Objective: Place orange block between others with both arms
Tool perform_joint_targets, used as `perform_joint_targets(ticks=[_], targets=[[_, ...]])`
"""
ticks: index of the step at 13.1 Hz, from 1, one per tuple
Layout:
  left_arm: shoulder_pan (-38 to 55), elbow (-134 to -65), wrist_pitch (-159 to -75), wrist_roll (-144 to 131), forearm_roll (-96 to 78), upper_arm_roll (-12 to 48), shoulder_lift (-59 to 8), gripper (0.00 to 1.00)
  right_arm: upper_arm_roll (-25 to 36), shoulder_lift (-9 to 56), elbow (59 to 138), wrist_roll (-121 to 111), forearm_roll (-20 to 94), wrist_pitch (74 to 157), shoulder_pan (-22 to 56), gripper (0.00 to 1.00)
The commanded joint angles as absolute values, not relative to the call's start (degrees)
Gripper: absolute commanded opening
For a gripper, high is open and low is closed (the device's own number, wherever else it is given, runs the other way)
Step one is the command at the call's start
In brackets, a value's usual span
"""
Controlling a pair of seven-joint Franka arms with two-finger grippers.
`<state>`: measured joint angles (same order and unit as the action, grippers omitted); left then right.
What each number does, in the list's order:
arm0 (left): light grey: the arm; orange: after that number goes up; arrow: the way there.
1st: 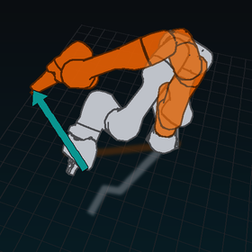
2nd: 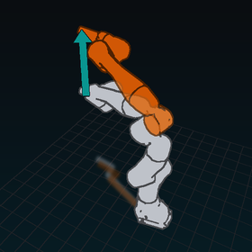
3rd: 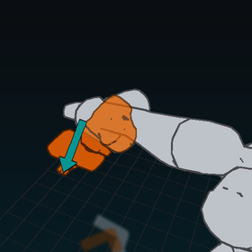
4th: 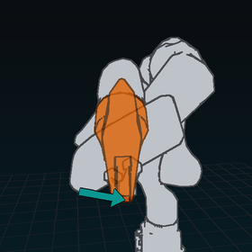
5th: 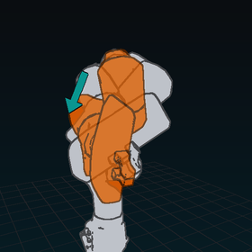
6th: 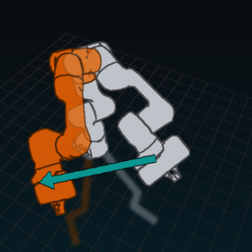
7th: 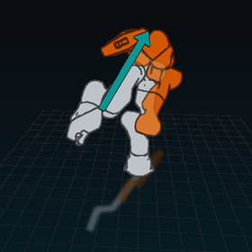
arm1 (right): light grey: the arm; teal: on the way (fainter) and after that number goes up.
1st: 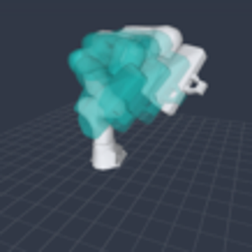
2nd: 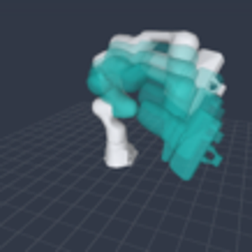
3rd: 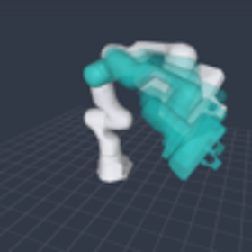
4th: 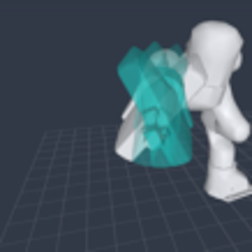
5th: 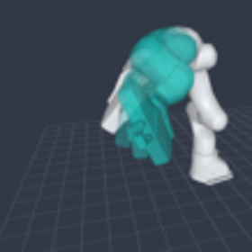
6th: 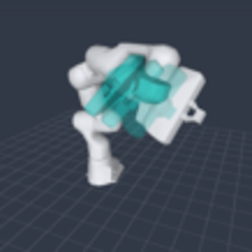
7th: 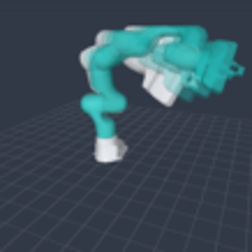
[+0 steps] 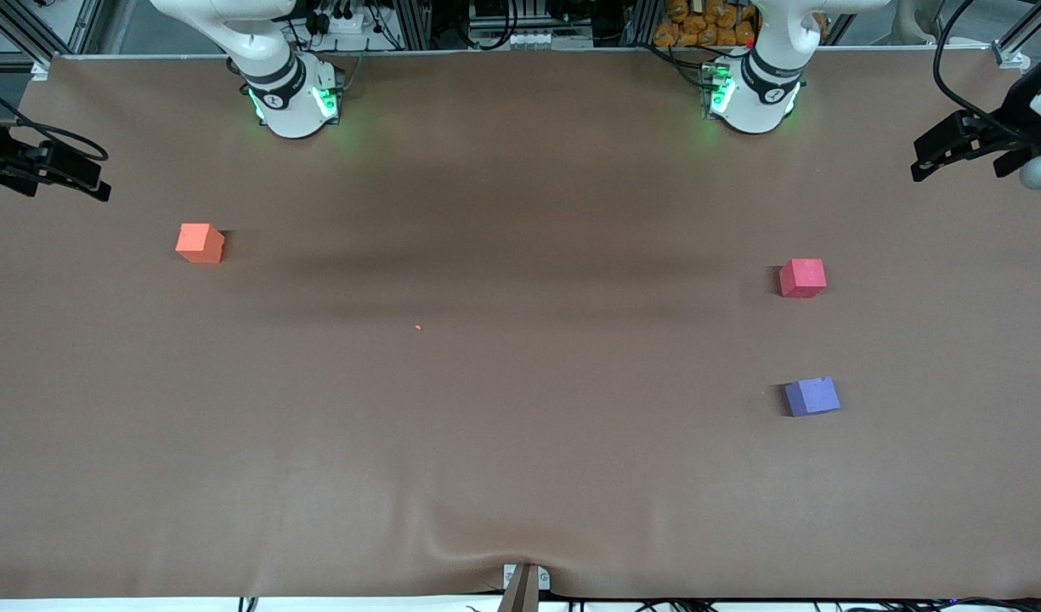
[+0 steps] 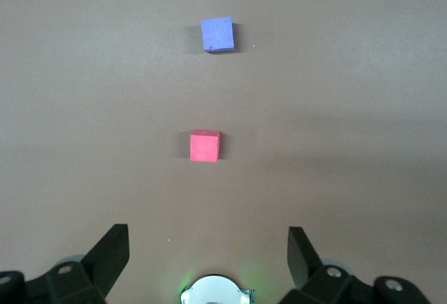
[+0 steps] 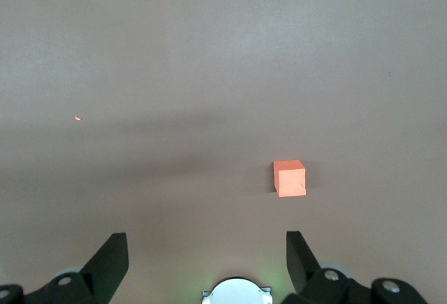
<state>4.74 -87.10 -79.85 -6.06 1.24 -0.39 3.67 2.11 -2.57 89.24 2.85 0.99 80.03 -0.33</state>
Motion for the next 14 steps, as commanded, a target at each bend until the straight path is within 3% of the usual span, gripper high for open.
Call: perform_joint_targets(ticks=[1, 10, 14], targets=[[4.7, -86.8, -79.1, -6.8, 2.5, -0.1, 3.7, 1.00, 1.9, -2.3, 88.7, 3.0, 0.3, 79.8, -0.2, 1.00], [4.5, -86.0, -81.9, -7.0, 2.4, -0.6, 0.9, 1.00, 1.9, -1.1, 88.6, 2.8, 0.3, 79.3, -0.4, 1.00], [4.5, -86.1, -82.2, -6.9, 2.4, -0.5, 0.6, 1.00, 2.3, 2.3, 87.9, 2.3, 0.5, 80.0, -4.6, 1.00]])
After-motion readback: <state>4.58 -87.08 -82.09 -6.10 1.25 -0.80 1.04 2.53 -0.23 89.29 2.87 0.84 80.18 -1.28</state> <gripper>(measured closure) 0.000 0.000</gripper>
